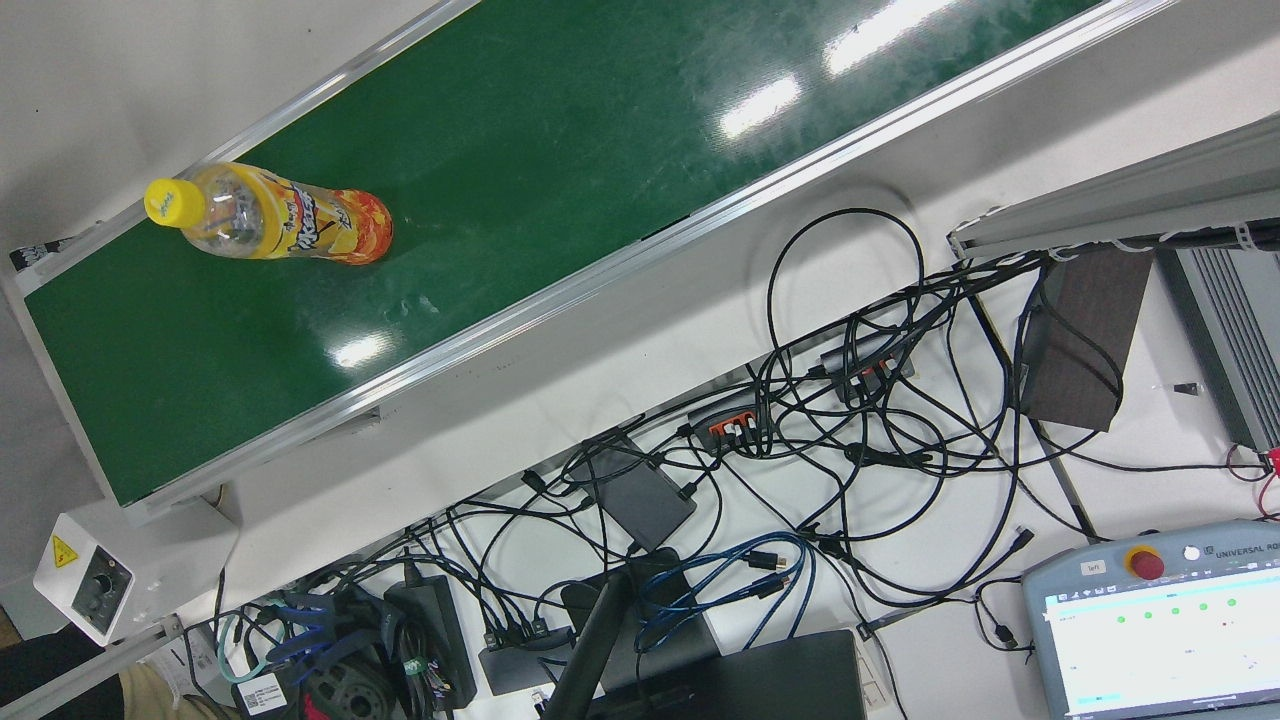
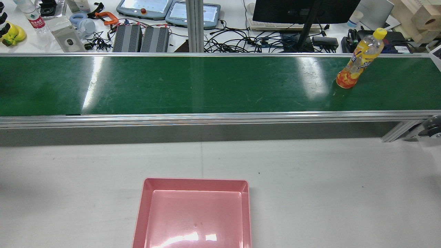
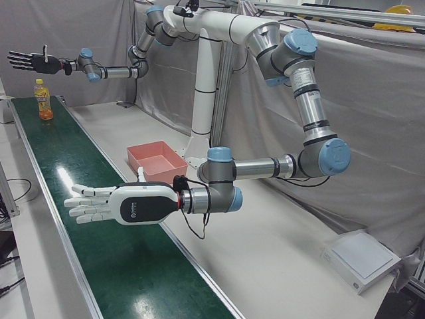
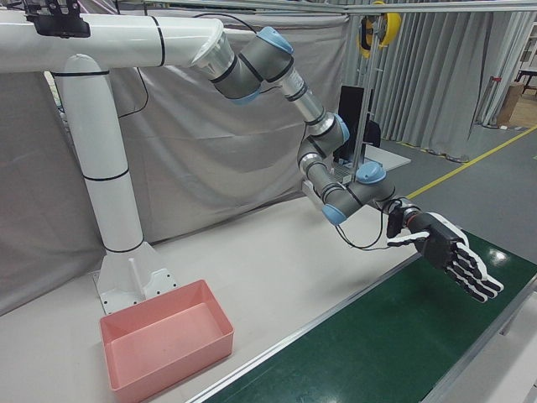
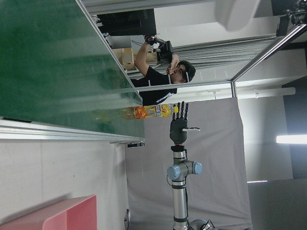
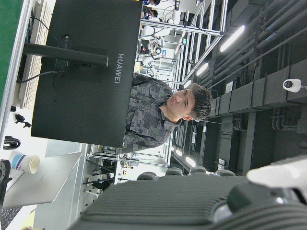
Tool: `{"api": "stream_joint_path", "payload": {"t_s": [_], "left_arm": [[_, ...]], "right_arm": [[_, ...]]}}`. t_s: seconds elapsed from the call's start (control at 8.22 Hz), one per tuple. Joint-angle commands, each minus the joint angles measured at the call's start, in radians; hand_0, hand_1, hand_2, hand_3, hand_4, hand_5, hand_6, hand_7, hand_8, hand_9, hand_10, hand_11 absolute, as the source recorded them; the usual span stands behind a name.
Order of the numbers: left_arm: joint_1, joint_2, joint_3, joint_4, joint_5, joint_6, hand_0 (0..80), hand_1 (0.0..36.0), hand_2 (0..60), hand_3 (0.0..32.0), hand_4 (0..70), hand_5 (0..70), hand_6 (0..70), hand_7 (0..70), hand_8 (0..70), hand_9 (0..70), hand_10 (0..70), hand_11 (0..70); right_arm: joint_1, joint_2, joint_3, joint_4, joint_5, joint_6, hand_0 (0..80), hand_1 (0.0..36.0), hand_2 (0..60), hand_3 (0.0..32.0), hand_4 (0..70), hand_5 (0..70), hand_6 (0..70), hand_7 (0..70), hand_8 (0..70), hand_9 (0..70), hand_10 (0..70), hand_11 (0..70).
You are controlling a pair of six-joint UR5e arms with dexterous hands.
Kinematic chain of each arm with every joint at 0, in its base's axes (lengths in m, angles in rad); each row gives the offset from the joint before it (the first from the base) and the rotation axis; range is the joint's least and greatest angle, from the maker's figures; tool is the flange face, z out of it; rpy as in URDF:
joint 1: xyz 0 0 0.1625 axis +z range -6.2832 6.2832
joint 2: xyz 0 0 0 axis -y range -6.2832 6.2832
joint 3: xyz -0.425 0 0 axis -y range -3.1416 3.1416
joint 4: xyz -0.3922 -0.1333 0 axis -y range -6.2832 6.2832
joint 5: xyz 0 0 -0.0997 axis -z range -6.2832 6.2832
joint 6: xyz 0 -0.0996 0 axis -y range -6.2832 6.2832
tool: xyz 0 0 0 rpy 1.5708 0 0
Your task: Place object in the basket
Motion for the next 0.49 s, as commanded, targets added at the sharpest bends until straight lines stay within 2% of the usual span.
{"api": "stream_joint_path", "payload": {"t_s": [0.0,0.37], "left_arm": [[0.001,0.0,-0.001,0.0,0.0,0.0,71.8,13.3,0.0,0.0,1.8,20.1,0.0,0.5,0.0,0.0,0.0,0.0],[-0.001,0.0,0.0,0.0,0.0,0.0,72.4,13.4,0.0,0.0,1.7,20.1,0.0,0.7,0.0,0.0,0.0,0.0]], "right_arm": [[0.0,0.0,0.0,-0.001,0.0,0.0,0.0,0.0,0.0,0.0,0.0,0.0,0.0,0.0,0.0,0.0,0.0,0.0],[0.0,0.0,0.0,-0.001,0.0,0.0,0.0,0.0,0.0,0.0,0.0,0.0,0.0,0.0,0.0,0.0,0.0,0.0]]}}
